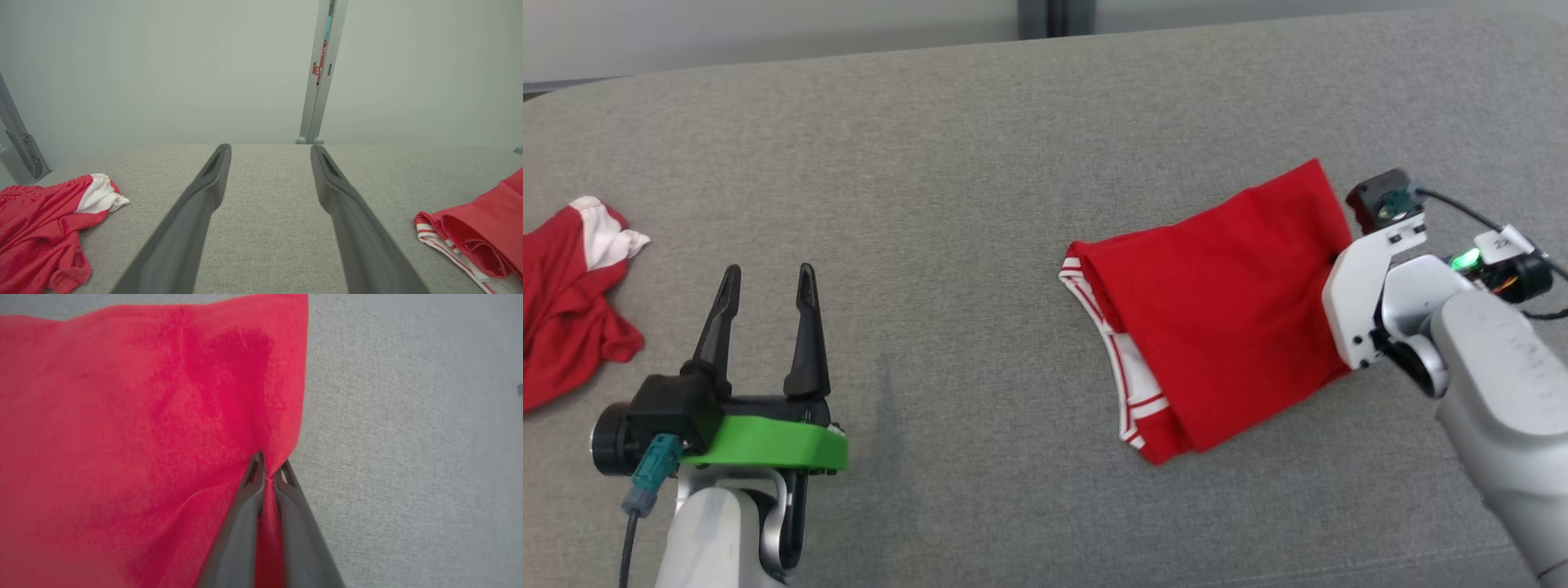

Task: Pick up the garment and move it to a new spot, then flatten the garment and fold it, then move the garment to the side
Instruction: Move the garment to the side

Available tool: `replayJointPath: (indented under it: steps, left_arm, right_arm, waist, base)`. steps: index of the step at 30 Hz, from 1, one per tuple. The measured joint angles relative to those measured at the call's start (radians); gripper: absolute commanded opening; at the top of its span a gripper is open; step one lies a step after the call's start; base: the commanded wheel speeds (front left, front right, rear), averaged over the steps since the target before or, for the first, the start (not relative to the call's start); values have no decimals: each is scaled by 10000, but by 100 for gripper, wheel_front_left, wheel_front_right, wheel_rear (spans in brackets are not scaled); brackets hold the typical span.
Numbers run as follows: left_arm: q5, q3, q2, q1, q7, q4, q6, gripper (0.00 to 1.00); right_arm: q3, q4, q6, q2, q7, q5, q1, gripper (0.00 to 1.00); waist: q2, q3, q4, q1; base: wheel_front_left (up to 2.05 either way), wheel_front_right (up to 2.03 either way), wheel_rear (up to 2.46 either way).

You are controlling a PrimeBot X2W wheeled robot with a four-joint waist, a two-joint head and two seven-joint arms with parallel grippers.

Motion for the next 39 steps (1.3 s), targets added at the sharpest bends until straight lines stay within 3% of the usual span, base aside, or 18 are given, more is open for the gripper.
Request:
replayJointPath:
  steps: [7, 16, 24, 33, 34, 35, 39]
  left_arm:
    - [134, -173, 265, -718, -12, -602, -4, 100]
    - [178, -593, 692, -1362, -15, -997, -4, 100]
    - [161, -775, 965, -1592, -15, -1225, -4, 100]
    - [157, -853, 1081, -1696, -15, -1296, -4, 100]
    - [157, -857, 1081, -1696, -15, -1289, -4, 100]
    - [155, -857, 1081, -1696, -15, -1275, -4, 100]
    - [148, -855, 1051, -1696, -15, -1185, -4, 100]
  right_arm:
    - [-69, 198, 0, -1582, -535, 476, -1207, 0]
    - [-928, 1342, 0, -2529, -2023, -29, -1957, 0]
    - [-1377, 2353, 0, -2807, -3250, -729, -2588, 0]
    - [-1931, 3202, 0, -2943, -4627, -1923, -3078, 0]
    - [-2044, 3287, 2, -2924, -4792, -2082, -3087, 6]
    - [-2132, 3365, 0, -2903, -4922, -2242, -3106, 100]
    - [-2479, 3632, 0, -2736, -5193, -2640, -3110, 100]
  waist:
    - [0, 724, -798, 0]
    - [0, 1848, -1715, 1]
    - [0, 2734, -2195, 1]
    - [0, 3229, -2063, 1]
    - [0, 3239, -2019, 1]
    - [0, 3242, -1977, 1]
    - [0, 3143, -1878, 1]
  base:
    - [0, 0, 0]
    - [0, 0, 0]
    - [0, 0, 0]
    - [0, 0, 0]
    - [0, 0, 0]
    - [0, 0, 0]
    - [0, 0, 0]
